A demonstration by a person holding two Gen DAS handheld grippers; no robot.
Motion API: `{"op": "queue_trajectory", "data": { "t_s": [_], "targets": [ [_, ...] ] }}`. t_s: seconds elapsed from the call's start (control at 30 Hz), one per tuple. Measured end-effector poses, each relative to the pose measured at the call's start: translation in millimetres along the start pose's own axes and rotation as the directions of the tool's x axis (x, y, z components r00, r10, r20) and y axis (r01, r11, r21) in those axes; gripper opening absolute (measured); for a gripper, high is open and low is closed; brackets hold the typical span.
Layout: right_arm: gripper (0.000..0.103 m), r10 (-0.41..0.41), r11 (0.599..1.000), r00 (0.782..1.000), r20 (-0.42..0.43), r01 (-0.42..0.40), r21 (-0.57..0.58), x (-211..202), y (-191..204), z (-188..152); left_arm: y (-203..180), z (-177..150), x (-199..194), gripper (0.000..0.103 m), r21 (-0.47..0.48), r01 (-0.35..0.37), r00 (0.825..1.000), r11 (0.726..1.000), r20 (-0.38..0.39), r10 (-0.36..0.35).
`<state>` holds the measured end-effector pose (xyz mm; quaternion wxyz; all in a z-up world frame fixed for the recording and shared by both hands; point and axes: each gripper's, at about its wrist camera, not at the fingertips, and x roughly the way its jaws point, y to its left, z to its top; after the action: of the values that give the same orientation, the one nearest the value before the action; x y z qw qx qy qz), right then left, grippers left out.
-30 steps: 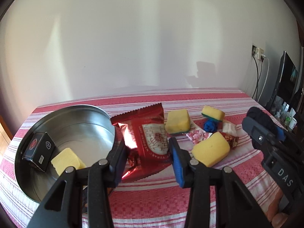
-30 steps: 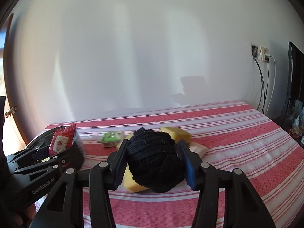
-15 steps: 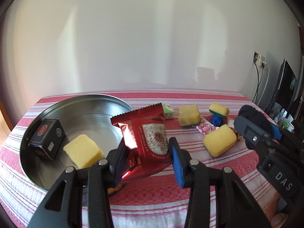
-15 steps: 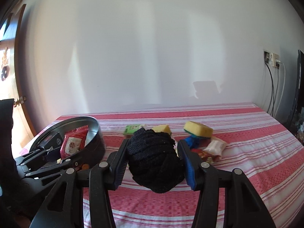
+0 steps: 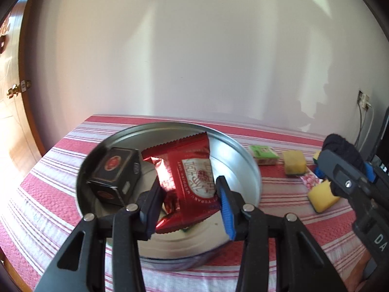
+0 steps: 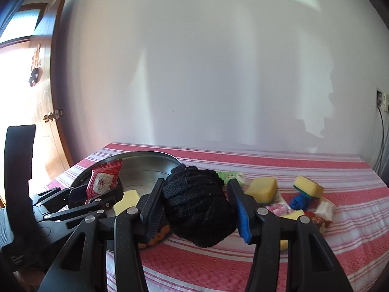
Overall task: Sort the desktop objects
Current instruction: 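Carry the red packet and black ball over the metal pan with both tools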
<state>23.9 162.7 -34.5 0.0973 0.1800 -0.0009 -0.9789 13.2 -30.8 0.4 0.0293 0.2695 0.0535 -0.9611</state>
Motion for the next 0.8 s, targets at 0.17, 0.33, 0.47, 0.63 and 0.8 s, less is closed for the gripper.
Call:
{"op": "queue_trajectory", "data": {
  "t_s": [0.17, 0.33, 0.47, 0.63, 0.8],
  "targets": [
    [0.054, 0.044, 0.999, 0.999, 0.006, -0.044, -0.017, 15.0, 20.1, 14.0, 23.0, 4.5, 3.8, 0.042, -0.026, -0.066, 0.998, 0.998, 0.003, 0.066],
    [0.054, 0.076, 0.997, 0.997, 0.003, -0.076, -0.016, 35.4, 35.8, 24.9, 41.7, 8.6, 10.4, 0.042, -0.044, -0.109, 0.994, 0.993, -0.006, 0.109],
    [0.054, 0.087, 0.996, 0.996, 0.006, -0.087, -0.016, 50.8, 45.6, 33.8, 50.7, 15.5, 18.1, 0.042, -0.046, -0.138, 0.990, 0.989, -0.008, 0.138],
    [0.054, 0.077, 0.997, 0.997, 0.011, -0.077, -0.015, 70.6, 50.5, 45.4, 58.9, 34.7, 33.7, 0.042, -0.042, -0.184, 0.983, 0.982, -0.017, 0.184],
    [0.055, 0.026, 1.000, 0.999, 0.023, -0.026, -0.005, 91.1, 48.2, 56.6, 61.2, 52.1, 52.1, 0.042, -0.014, -0.204, 0.979, 0.979, -0.018, 0.204]
  ]
}}
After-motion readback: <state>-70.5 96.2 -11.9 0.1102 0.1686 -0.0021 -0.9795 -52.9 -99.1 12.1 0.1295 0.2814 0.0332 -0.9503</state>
